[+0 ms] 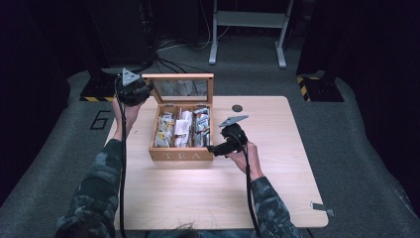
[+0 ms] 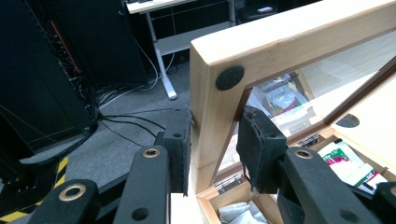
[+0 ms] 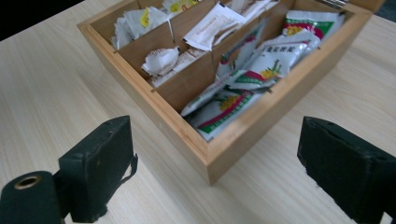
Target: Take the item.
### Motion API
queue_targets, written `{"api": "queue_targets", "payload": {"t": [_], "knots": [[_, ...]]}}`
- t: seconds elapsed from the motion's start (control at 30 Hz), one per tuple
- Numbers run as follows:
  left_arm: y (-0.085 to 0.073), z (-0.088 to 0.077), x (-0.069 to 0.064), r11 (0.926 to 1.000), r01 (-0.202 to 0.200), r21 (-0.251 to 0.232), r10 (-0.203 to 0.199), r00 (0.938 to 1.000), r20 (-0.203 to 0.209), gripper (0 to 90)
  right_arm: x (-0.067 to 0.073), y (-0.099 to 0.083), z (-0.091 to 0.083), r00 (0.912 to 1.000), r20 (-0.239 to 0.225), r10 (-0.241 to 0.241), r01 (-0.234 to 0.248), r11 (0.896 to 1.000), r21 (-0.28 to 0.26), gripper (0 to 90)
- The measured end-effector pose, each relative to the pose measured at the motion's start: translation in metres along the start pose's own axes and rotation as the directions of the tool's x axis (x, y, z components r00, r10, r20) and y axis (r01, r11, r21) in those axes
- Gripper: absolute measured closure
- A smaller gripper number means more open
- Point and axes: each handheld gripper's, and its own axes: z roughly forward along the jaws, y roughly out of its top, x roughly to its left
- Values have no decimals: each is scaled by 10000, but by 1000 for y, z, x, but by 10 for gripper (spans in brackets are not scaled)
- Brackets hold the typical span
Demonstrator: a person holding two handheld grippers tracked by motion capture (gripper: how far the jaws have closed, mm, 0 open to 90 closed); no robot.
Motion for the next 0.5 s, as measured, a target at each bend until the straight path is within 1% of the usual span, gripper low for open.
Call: {"api": "queue_targets", "payload": {"t": [0.1, 0.13, 0.2, 0.27, 0.37, 0.43, 0.47, 0.5], "knots": [[0, 0, 0, 10000, -28, 26, 28, 10000, 11, 653, 5, 8, 6, 9999, -134, -19, 18, 10000, -38, 108], [0, 0, 0, 10000, -12, 22, 12, 10000, 13, 653, 5, 8, 6, 9999, -134, -19, 18, 10000, -38, 108], [0, 0, 0, 10000, -37, 28, 37, 10000, 12, 653, 9, 17, 15, 9992, -301, -254, 250, 9996, -133, 110], [0, 0, 0, 10000, -32, 30, 32, 10000, 12, 653, 12, 23, 20, 9985, -455, -313, 309, 9995, -87, 110], [0, 0, 0, 10000, -14, 23, 14, 10000, 3, 653, 18, 31, 29, 9965, -619, -562, 560, 9984, -57, 109], [0, -1, 0, 10000, -5, 15, 5, 10000, 10, 652, 21, 35, 34, 9960, -685, -579, 582, 9983, 23, 106], [0, -1, 0, 10000, -20, 17, 20, 10000, 17, 653, 23, 36, 37, 9961, -751, -471, 482, 9987, 137, 103], [0, -1, 0, 10000, -21, 16, 21, 10000, 16, 653, 24, 38, 41, 9953, -821, -507, 520, 9986, 133, 101]]}}
